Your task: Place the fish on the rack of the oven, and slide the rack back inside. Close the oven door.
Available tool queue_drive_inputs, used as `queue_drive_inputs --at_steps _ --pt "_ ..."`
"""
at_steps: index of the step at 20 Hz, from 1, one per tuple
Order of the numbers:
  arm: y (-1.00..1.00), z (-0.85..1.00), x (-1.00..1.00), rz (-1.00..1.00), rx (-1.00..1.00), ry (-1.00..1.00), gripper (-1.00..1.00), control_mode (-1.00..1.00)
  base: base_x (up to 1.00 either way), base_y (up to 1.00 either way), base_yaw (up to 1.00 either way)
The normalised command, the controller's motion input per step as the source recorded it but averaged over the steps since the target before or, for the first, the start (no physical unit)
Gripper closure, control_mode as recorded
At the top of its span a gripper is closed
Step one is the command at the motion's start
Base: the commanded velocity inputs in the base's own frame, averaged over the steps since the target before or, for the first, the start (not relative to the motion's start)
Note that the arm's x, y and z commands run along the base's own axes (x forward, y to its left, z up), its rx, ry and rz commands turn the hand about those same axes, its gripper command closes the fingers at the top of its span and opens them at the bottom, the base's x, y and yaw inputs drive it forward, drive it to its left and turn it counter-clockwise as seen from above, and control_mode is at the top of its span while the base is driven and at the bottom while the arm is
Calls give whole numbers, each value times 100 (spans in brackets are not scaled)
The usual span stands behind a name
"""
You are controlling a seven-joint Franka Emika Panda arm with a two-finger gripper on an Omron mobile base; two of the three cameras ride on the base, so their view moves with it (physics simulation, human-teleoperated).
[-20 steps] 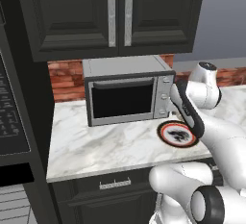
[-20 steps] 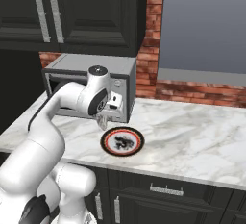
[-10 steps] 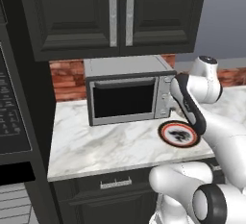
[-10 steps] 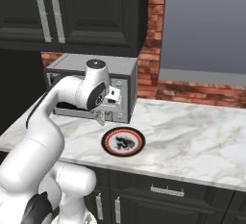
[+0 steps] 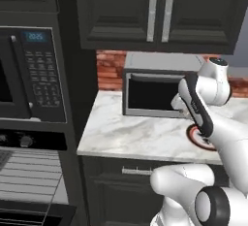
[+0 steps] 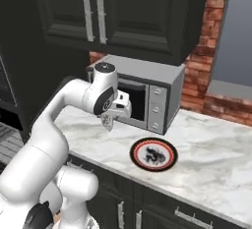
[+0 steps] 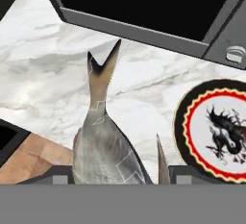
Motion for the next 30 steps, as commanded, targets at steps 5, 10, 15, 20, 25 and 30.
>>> queue_drive_inputs --at_steps 5,10,15,20,25,30 --pt "0 0 0 0 0 0 100 100 -42 0 57" --pt "0 0 0 0 0 0 100 100 -24 1 52" --pt "0 0 0 0 0 0 100 100 0 11 42" --pt "0 0 0 0 0 0 100 100 0 24 38" --pt "0 0 0 0 0 0 100 100 0 50 33" --pt "0 0 0 0 0 0 100 100 4 58 26"
